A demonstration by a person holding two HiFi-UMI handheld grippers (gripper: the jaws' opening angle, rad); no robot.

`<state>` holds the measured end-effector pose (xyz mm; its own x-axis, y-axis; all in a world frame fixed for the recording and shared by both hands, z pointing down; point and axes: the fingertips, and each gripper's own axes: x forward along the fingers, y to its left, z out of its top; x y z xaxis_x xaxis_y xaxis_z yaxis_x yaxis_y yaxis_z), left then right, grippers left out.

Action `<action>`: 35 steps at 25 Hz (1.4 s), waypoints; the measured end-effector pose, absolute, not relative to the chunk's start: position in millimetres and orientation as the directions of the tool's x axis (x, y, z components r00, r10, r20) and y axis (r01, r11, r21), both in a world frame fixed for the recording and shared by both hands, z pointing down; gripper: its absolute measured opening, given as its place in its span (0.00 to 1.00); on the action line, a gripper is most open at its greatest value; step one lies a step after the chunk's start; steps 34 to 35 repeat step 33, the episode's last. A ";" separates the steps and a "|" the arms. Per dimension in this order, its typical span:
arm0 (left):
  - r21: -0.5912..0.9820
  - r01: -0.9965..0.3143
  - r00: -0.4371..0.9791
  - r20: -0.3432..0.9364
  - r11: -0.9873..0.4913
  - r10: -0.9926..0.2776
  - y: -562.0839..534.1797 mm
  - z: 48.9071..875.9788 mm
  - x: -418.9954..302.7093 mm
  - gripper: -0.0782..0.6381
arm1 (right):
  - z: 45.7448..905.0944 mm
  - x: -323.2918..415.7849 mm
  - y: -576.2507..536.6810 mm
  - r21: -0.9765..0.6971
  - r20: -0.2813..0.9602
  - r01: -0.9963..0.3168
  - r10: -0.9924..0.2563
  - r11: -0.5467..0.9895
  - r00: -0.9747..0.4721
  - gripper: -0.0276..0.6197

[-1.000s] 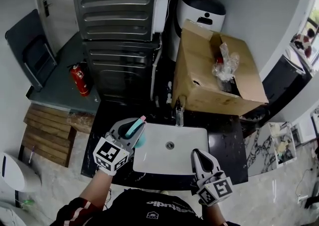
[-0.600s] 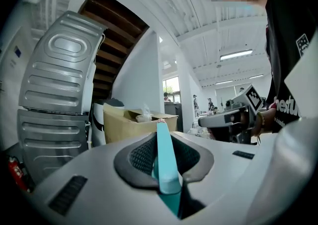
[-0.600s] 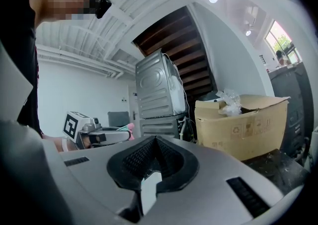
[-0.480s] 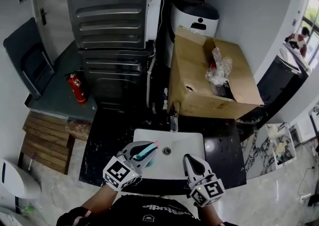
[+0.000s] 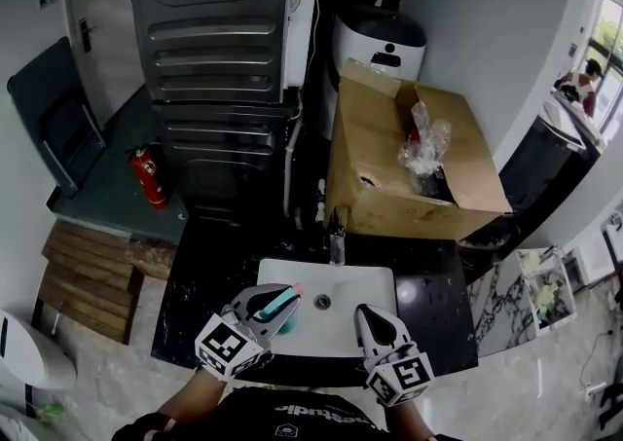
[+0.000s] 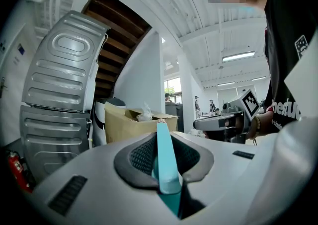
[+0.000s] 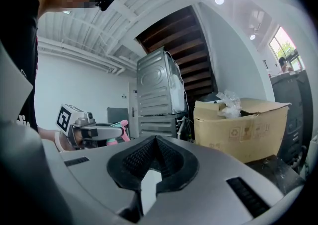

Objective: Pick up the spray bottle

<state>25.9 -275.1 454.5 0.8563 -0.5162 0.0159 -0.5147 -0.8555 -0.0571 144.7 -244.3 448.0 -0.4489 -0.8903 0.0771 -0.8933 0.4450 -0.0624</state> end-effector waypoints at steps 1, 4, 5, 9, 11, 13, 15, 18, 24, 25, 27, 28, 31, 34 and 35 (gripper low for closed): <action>-0.059 -0.516 0.856 0.015 -0.855 -0.518 -274.4 454.3 25.2 0.21 | 449.0 144.2 -244.2 -0.062 0.079 -0.892 -0.889 0.447 -0.451 0.10; -0.059 -0.519 0.854 0.014 -0.853 -0.521 -273.0 454.2 24.1 0.21 | 452.7 144.5 -244.0 -0.063 0.084 -0.890 -0.886 0.451 -0.455 0.10; -0.058 -0.521 0.853 0.014 -0.852 -0.522 -273.0 454.5 23.6 0.21 | 452.7 144.2 -244.2 -0.063 0.083 -0.889 -0.886 0.453 -0.457 0.10; -0.044 -0.530 0.847 0.020 -0.847 -0.531 -276.2 459.2 21.4 0.21 | 454.4 143.7 -245.8 -0.057 0.083 -0.887 -0.883 0.458 -0.461 0.10; -0.037 -0.534 0.844 0.024 -0.844 -0.535 -277.4 460.9 19.9 0.21 | 455.0 143.6 -246.3 -0.057 0.080 -0.887 -0.883 0.458 -0.462 0.10; -0.035 -0.536 0.843 0.024 -0.844 -0.537 -276.4 460.8 19.2 0.21 | 454.8 143.9 -246.1 -0.061 0.079 -0.887 -0.884 0.458 -0.462 0.10; -0.036 -0.538 0.842 0.022 -0.842 -0.539 -275.9 459.9 19.1 0.21 | 454.5 144.8 -246.2 -0.068 0.079 -0.887 -0.884 0.456 -0.461 0.10; -0.037 -0.539 0.842 0.020 -0.842 -0.539 -275.4 459.6 19.0 0.21 | 453.4 144.4 -246.2 -0.068 0.077 -0.886 -0.883 0.458 -0.463 0.10; -0.036 -0.534 0.845 0.023 -0.845 -0.535 -275.0 460.2 19.5 0.21 | 451.2 143.9 -246.3 -0.072 0.078 -0.885 -0.882 0.461 -0.465 0.10; -0.037 -0.532 0.846 0.024 -0.846 -0.533 -274.8 460.1 19.3 0.21 | 450.9 143.5 -246.1 -0.072 0.077 -0.885 -0.882 0.460 -0.465 0.10; -0.039 -0.529 0.847 0.024 -0.848 -0.530 -274.3 459.9 18.8 0.21 | 450.8 143.3 -245.6 -0.070 0.076 -0.886 -0.883 0.459 -0.463 0.10; -0.040 -0.529 0.848 0.023 -0.848 -0.530 -274.2 459.7 18.6 0.21 | 450.7 143.3 -245.4 -0.070 0.076 -0.886 -0.883 0.458 -0.462 0.10; -0.038 -0.527 0.849 0.021 -0.849 -0.528 -275.1 459.4 18.2 0.21 | 449.7 142.6 -245.2 -0.070 0.080 -0.887 -0.884 0.457 -0.462 0.10; -0.038 -0.527 0.849 0.022 -0.849 -0.528 -276.2 459.3 18.1 0.21 | 449.1 142.0 -245.0 -0.070 0.080 -0.887 -0.884 0.457 -0.461 0.10; -0.038 -0.527 0.849 0.022 -0.849 -0.528 -276.2 459.3 18.1 0.21 | 449.1 142.0 -245.0 -0.070 0.080 -0.887 -0.884 0.457 -0.461 0.10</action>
